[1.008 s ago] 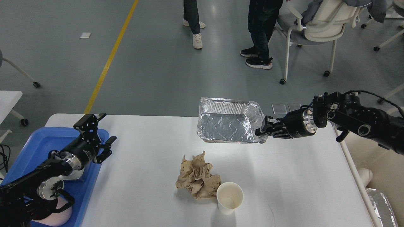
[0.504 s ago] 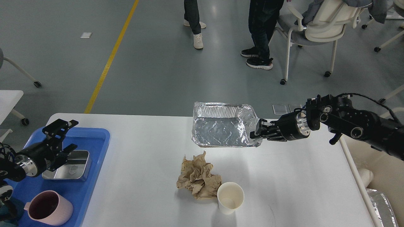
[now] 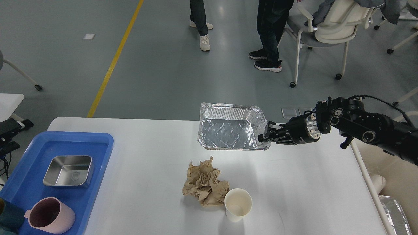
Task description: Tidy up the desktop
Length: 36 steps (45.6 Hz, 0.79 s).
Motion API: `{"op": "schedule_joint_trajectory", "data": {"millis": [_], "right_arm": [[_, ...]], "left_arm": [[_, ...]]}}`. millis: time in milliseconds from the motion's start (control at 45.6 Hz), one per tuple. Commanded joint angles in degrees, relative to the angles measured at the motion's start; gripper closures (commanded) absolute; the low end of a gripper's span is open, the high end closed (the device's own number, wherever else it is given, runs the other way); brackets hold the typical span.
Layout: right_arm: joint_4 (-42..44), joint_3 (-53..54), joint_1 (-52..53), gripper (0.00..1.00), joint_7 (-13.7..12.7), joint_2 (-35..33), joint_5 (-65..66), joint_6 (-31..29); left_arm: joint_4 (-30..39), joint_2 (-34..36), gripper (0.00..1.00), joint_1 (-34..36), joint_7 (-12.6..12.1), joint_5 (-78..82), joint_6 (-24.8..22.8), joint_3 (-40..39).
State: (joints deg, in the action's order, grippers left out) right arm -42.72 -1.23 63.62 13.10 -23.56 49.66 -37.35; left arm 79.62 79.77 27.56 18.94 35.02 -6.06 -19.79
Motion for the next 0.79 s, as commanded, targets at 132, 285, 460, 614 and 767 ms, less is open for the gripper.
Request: {"op": "schedule_joint_trajectory", "data": {"millis": [132, 285, 460, 614, 767], "right_arm": [[0.00, 0.09, -0.08, 1.00, -0.01, 0.01, 0.00, 0.09], [0.00, 0.09, -0.17, 1.00, -0.01, 0.80, 0.00, 0.26], [0.00, 0.09, -0.08, 1.00, -0.01, 0.80, 0.00, 0.26], [0.00, 0.09, 0.18, 1.00, -0.01, 0.80, 0.00, 0.35], [-0.09, 0.09, 0.45, 1.00, -0.01, 0.80, 0.00, 0.35]], "left_arm": [[7.48, 8.12, 0.03, 0.65, 1.09, 0.23, -0.27, -0.86], [6.35, 7.41, 0.03, 0.65, 4.17, -0.12, -0.62, -0.78], [2.66, 3.99, 0.03, 0.48, 5.58, -0.65, -2.73, -0.42], [0.19, 1.26, 0.03, 0.22, 6.55, -2.50, -6.51, -0.77], [-1.83, 0.39, 0.03, 0.30, 6.46, -1.27, -7.39, -0.60]]}}
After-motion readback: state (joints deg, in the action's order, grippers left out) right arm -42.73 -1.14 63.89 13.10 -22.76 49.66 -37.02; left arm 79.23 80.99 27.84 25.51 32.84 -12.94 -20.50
